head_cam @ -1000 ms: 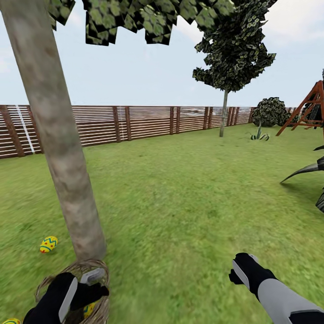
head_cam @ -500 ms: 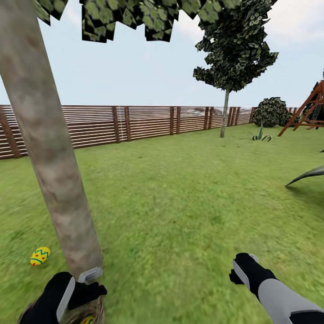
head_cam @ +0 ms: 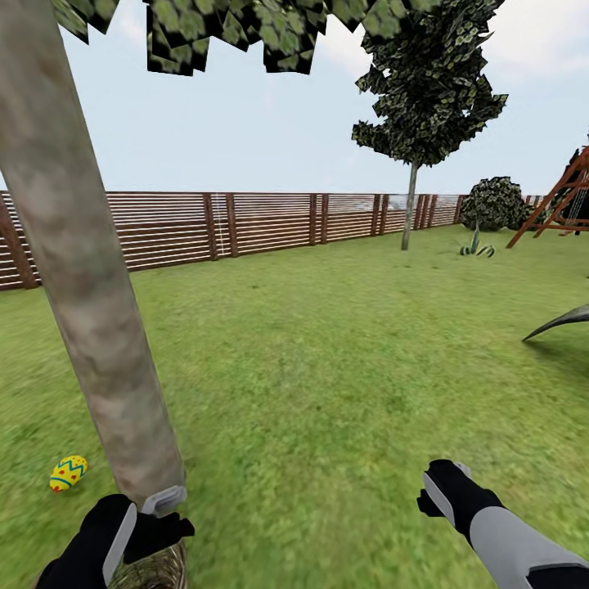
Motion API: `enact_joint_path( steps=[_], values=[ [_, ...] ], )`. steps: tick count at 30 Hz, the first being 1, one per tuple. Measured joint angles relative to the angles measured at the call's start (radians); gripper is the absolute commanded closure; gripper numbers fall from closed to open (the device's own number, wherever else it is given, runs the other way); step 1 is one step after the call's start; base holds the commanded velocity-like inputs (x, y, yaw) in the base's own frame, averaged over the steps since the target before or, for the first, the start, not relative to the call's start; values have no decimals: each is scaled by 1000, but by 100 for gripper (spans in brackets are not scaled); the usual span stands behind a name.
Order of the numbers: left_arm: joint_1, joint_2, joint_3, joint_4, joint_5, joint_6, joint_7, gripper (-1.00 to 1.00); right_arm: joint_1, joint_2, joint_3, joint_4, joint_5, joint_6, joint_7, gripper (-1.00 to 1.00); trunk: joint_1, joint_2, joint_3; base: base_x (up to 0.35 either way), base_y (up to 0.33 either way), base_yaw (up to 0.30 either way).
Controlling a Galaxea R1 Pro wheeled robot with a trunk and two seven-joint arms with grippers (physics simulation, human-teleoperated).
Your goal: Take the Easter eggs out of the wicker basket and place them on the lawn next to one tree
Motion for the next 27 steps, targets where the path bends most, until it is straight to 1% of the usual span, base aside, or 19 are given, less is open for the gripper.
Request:
enact_joint_path(
  steps=[2, 4, 6, 9, 10, 11, 12, 14, 17, 20, 21, 23, 27],
  values=[
    [0, 5, 0, 1, -2, 0, 0, -100, 0, -3, -1, -2, -1, -2, 3, -100, 0, 0, 0, 0, 0, 0],
    [0, 19, 0, 4, -4, -1, 1, -100, 0, -5, -2, -6, 2, -14, 1, -100, 0, 0, 0, 0, 0, 0],
    [0, 64, 2, 3, -6, 0, -2, -100, 0, -7, -1, -8, 3, -39, 0, -100, 0, 0, 0, 0, 0, 0],
    [0, 159, 7, 4, 1, 1, -6, -100, 0, -6, -1, -9, 4, -51, -1, -100, 0, 0, 0, 0, 0, 0],
    [0, 186, 8, 5, 3, 1, -7, -100, 0, -6, -1, -9, 4, -53, -1, -100, 0, 0, 0, 0, 0, 0],
    [0, 210, 8, 7, 4, 0, -7, -100, 0, -5, 0, -9, 4, -54, -1, -100, 0, 0, 0, 0, 0, 0],
    [0, 223, 4, 10, 3, -1, -8, -100, 0, -3, 0, -10, 5, -55, -1, -100, 0, 0, 0, 0, 0, 0],
    [0, 231, 1, 13, 1, -2, -10, -100, 0, -2, -1, -14, 5, -55, -2, -100, 0, 0, 0, 0, 0, 0],
    [0, 248, 3, 36, -1, -3, -13, -100, 0, -4, -1, -76, 6, -51, 0, -100, 0, 0, 0, 0, 0, 0],
    [0, 289, 1, 72, -1, -5, -19, -100, 0, -7, 0, -125, 3, -51, 0, -100, 0, 0, 0, 0, 0, 0],
    [0, 295, 0, 77, 1, -6, -23, -100, 0, -8, 1, -128, 3, -53, 0, -100, 0, 0, 0, 0, 0, 0],
    [0, 301, -1, 81, 1, -7, -30, -100, 0, -9, 2, -131, 2, -55, 1, -100, 0, 0, 0, 0, 0, 0],
    [0, 305, -2, 83, 1, -8, -35, -100, 0, -10, 3, -132, 1, -56, 1, -100, 0, 0, 0, 0, 0, 0]
  ],
)
